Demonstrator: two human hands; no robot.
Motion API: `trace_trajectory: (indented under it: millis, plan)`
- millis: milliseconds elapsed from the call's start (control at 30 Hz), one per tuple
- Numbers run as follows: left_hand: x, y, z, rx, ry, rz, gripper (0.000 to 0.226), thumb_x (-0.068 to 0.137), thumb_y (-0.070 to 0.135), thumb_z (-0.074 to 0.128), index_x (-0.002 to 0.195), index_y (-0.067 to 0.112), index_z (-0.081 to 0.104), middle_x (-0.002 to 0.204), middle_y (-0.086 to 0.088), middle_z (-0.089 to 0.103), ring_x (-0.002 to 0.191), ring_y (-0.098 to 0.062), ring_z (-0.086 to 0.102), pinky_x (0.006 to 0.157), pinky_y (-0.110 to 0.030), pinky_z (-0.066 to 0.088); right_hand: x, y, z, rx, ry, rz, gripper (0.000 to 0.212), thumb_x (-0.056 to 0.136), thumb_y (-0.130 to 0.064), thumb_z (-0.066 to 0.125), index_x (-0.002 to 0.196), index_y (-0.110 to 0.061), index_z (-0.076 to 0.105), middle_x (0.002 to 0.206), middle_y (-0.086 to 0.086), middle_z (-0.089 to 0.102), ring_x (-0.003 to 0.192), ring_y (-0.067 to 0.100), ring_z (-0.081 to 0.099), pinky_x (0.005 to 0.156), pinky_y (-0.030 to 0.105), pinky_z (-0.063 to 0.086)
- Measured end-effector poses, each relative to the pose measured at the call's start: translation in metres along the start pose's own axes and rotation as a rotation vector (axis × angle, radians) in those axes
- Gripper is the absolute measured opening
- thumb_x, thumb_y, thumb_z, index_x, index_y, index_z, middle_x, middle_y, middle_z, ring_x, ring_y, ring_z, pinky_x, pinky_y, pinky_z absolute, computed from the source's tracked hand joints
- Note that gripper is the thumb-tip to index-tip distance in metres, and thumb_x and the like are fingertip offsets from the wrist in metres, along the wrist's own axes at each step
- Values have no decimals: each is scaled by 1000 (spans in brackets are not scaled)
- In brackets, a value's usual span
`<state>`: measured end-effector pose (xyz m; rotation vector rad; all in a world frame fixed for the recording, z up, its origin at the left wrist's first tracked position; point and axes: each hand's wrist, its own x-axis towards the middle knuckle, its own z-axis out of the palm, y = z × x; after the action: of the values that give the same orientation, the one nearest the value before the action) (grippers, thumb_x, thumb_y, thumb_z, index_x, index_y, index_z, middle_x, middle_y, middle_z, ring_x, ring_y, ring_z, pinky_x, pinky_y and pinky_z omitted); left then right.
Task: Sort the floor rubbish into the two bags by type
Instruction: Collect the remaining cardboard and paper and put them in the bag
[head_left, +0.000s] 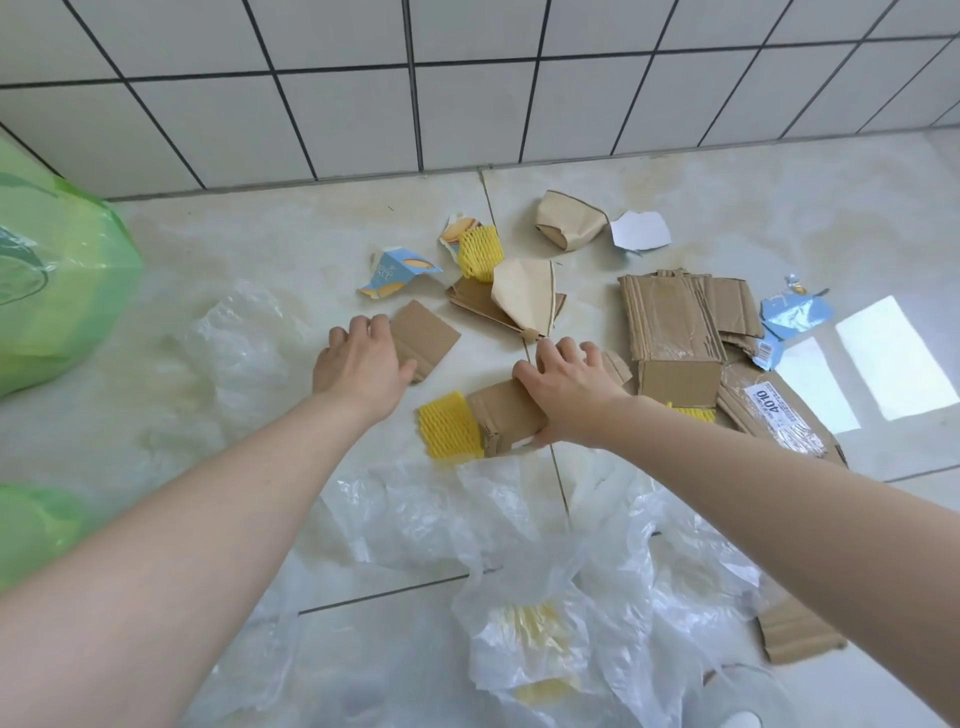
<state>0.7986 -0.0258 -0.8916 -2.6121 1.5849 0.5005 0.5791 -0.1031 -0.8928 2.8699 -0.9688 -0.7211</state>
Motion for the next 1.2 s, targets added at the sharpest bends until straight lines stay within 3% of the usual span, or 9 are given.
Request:
trace_trajectory:
  millis: [133, 367, 567, 700, 800, 867, 933, 1067, 1200]
  plan:
    - [14, 21, 1, -56, -46, -52, 61, 92, 42, 52, 137, 8, 30, 137, -15, 42, 125, -37, 37, 94, -44, 38, 1, -5, -1, 34, 39, -2, 74, 71, -53, 72, 125, -15, 38, 126, 12, 43, 112, 33, 41, 98, 54, 31]
    - [19, 27, 19, -12, 51, -59, 57, 86, 35, 65, 128, 7, 38, 129, -13, 45, 120, -34, 41, 92, -41, 41, -2, 1, -9, 230, 149, 0, 66, 73, -53, 70, 119, -16, 39, 111, 5, 50, 99, 27, 48, 73, 35, 31]
    - [26, 32, 7, -335, 59, -187, 71, 70, 17, 79, 130, 11, 42, 130, -13, 48, 121, -33, 41, 92, -37, 41, -7, 2, -14, 369, 185, 33, 69, 71, -58, 70, 116, -15, 41, 109, 3, 52, 96, 27, 53, 73, 36, 39]
    - [20, 32, -2, -696, -12, -251, 33, 79, 13, 72, 111, 17, 61, 105, -6, 65, 89, -22, 57, 63, -27, 42, -7, 3, -29, 733, 203, 115, 64, 75, -60, 66, 111, -13, 41, 105, 4, 52, 90, 25, 53, 71, 35, 42]
    - [11, 18, -2, -904, -67, -268, 10, 79, 18, 74, 85, 15, 67, 87, -4, 67, 80, -24, 59, 55, -25, 42, -2, 8, -46, 1055, 148, 262, 56, 81, -50, 65, 113, -12, 41, 104, 5, 55, 92, 24, 55, 75, 40, 49]
    - [8, 6, -2, -877, -8, -273, 11, 78, 22, 74, 81, 13, 68, 85, -7, 68, 87, -29, 61, 65, -30, 47, 5, 17, -55, 1264, 65, 358, 48, 81, -39, 63, 116, -13, 42, 105, 5, 57, 97, 25, 59, 82, 43, 53]
    - [10, -7, 2, -714, 37, -244, 19, 75, 28, 76, 79, 10, 70, 90, -10, 67, 102, -32, 53, 80, -35, 46, 12, 26, -61, 1421, 40, 426, 44, 81, -34, 63, 115, -14, 43, 102, 4, 58, 93, 23, 62, 75, 37, 54]
    - [11, -20, 13, -508, -82, -212, 32, 70, 40, 80, 86, 14, 70, 115, -7, 54, 118, -29, 37, 89, -27, 29, 35, 39, -69, 1610, 88, 583, 31, 82, -29, 64, 104, -13, 49, 89, 3, 59, 76, 17, 61, 60, 27, 49]
    - [12, -10, 15, -417, -77, -212, 46, 71, 37, 79, 109, 14, 65, 129, -10, 42, 122, -31, 37, 97, -28, 31, 69, 49, -62, 1427, 20, 757, 79, 51, -54, 62, 119, -16, 49, 112, 10, 58, 98, 29, 60, 85, 39, 53]
